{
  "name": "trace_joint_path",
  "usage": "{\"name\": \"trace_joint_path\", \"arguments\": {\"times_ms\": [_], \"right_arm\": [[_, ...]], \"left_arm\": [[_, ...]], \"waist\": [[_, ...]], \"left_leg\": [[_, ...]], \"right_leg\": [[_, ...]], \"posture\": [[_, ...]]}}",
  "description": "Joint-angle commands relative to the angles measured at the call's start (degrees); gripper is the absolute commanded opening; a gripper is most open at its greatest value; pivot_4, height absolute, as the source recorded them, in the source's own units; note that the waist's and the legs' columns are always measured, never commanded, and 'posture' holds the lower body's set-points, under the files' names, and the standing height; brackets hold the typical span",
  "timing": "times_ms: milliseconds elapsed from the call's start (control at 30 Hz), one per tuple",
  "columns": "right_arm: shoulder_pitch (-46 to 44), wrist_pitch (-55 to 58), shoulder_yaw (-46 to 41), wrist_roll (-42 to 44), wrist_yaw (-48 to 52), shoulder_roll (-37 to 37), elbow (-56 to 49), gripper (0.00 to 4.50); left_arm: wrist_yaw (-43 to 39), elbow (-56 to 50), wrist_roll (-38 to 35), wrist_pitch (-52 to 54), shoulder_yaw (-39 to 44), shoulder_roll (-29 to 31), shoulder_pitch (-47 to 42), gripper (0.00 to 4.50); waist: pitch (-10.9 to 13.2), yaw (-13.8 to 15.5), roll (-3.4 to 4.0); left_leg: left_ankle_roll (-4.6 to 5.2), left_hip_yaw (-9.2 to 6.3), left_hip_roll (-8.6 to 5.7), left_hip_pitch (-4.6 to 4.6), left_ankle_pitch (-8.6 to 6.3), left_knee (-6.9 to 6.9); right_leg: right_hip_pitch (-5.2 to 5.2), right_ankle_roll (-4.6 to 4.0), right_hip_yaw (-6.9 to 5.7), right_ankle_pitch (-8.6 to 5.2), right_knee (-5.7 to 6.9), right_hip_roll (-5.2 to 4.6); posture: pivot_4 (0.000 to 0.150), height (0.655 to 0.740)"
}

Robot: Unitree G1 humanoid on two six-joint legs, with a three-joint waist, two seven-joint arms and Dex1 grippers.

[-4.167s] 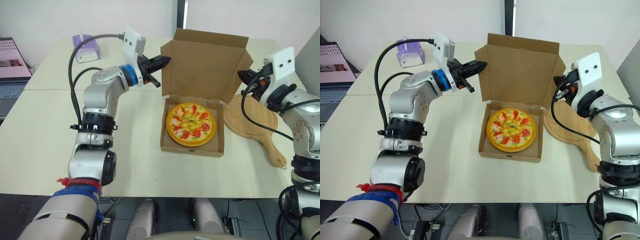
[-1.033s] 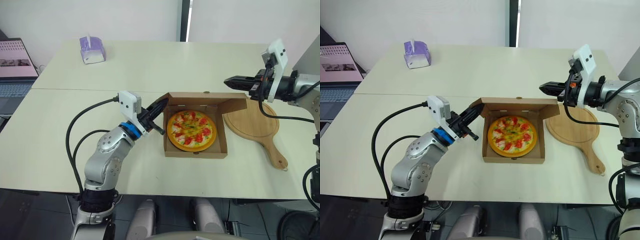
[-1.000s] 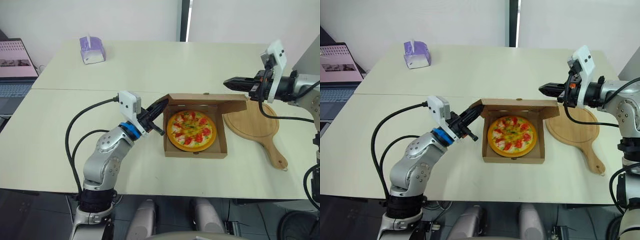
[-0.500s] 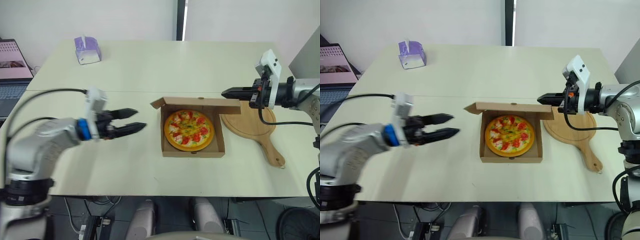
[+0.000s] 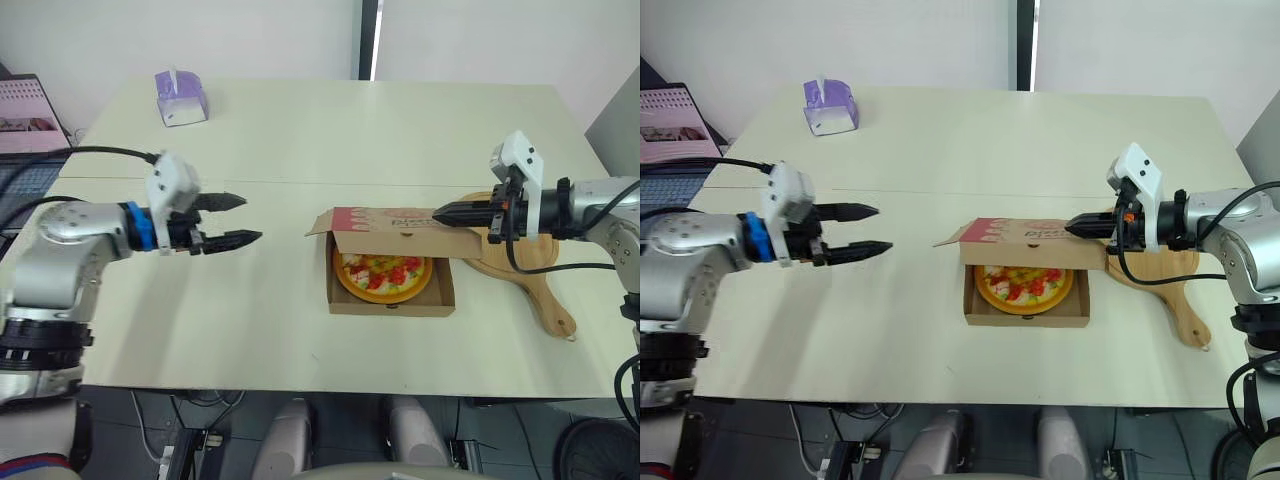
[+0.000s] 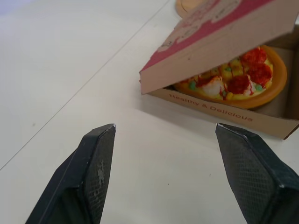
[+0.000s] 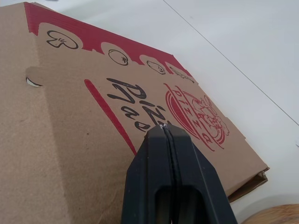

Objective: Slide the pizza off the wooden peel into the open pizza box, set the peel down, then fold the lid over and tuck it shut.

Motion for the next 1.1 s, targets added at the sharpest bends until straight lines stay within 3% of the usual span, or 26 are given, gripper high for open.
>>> {"name": "trace_joint_path", "arguments": {"times_ms": [33,100,500,600,767,867,1000,1100], "right_arm": [[-2.8,-1.0,-1.9,-0.3,-0.6,0.2,0.1,0.00],[-3.8,-1.6,-1.8,-0.9,-1.0,0.8,1.5,0.00],[-8.4,-6.0,-3.8,-3.1,-5.3,5.1,8.2,0.00],[-8.9,-6.5,-5.2,-3.2,-6.7,5.6,8.9,0.00],[-7.8,-7.1,-11.3,-2.9,-10.6,5.1,9.7,0.00],[-2.5,-7.8,-16.6,-3.0,-11.8,2.6,8.7,0.00],[10.7,-9.9,-20.8,-3.2,-9.0,-1.7,2.1,0.92],[20.6,-10.7,-22.1,-3.1,-8.4,-2.3,-4.5,1.95]], "left_arm": [[0.6,0.0,1.5,-4.5,0.1,-2.3,-2.7,4.11],[1.0,-1.6,2.4,-7.0,-1.0,-4.9,-2.4,4.47],[7.2,-1.2,7.3,-11.8,-4.2,-15.1,-3.1,4.47],[8.2,-0.2,7.9,-12.4,-4.6,-16.7,-3.5,3.86],[11.6,2.7,9.2,-14.0,-4.3,-20.1,-5.4,2.28],[12.4,3.3,9.2,-13.8,-3.9,-20.6,-5.3,1.25],[14.3,5.1,8.4,-12.4,-2.8,-21.5,-7.0,0.00],[16.2,7.6,7.7,-10.6,-1.8,-22.8,-9.4,0.00]], "waist": [[0.0,0.0,0.00],[0.0,0.0,0.00],[0.0,-0.1,0.00],[0.0,-0.1,0.00],[0.0,0.0,0.00],[0.0,0.1,-0.01],[0.0,0.8,-0.02],[0.0,1.0,-0.02]], "left_leg": [[0.00,-0.01,0.00,-0.04,0.00,0.01],[0.00,-0.01,-0.01,-0.16,0.00,0.04],[0.00,-0.03,-0.19,-0.65,0.01,0.24],[0.00,-0.03,-0.22,-0.65,0.01,0.24],[0.00,-0.03,-0.24,-0.66,0.01,0.25],[0.00,-0.02,-0.26,-0.68,0.01,0.25],[0.01,0.03,-0.25,-0.72,0.01,0.24],[0.02,0.12,-0.27,-0.72,0.01,0.25]], "right_leg": [[-0.02,0.01,-0.01,0.01,0.00,0.00],[-0.10,0.04,-0.02,0.02,0.00,0.00],[-0.66,0.10,0.05,0.08,0.27,-0.05],[-0.65,0.10,0.05,0.08,0.27,-0.05],[-0.65,0.11,0.05,0.09,0.28,-0.06],[-0.65,0.12,0.03,0.10,0.27,-0.06],[-0.64,0.13,-0.03,0.10,0.30,-0.07],[-0.64,0.13,-0.01,0.10,0.29,-0.06]], "posture": [[0.150,0.7400],[0.150,0.7400],[0.150,0.7400],[0.150,0.7400],[0.150,0.7400],[0.150,0.7400],[0.150,0.7400],[0.150,0.7400]]}}
